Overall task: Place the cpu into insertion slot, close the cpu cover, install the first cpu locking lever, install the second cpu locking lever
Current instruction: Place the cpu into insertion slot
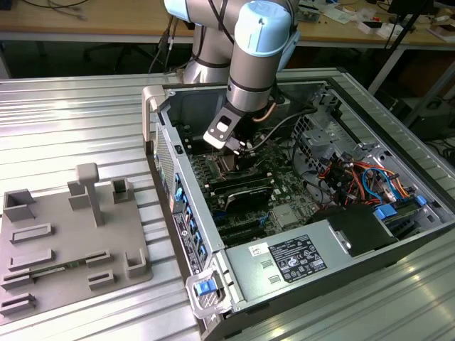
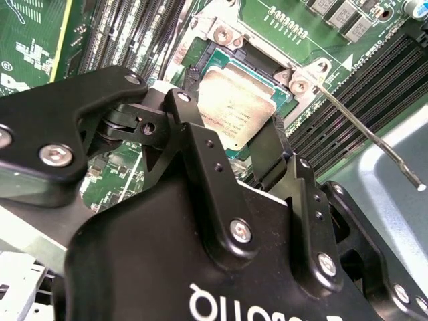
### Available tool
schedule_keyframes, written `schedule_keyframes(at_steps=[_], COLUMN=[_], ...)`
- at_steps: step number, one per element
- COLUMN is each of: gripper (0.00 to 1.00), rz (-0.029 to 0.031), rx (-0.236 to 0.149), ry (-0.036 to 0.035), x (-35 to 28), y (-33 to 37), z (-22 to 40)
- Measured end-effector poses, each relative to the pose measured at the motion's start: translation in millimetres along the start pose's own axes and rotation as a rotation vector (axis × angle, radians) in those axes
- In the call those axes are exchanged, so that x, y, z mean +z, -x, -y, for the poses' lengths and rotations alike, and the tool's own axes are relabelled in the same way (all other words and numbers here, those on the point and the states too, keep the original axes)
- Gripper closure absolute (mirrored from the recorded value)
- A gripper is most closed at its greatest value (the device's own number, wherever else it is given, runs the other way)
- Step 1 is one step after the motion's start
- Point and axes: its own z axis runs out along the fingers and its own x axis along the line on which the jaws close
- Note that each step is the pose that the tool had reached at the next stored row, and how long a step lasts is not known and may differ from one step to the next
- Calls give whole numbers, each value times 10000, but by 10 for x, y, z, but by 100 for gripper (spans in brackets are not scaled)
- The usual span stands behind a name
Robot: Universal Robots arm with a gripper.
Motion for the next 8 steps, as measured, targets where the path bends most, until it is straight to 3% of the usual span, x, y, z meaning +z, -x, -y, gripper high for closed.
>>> schedule_keyframes(at_steps=[8], gripper=[45], rz=[-1], rx=[0], ry=[1], x=[6], y=[0], z=[-33])
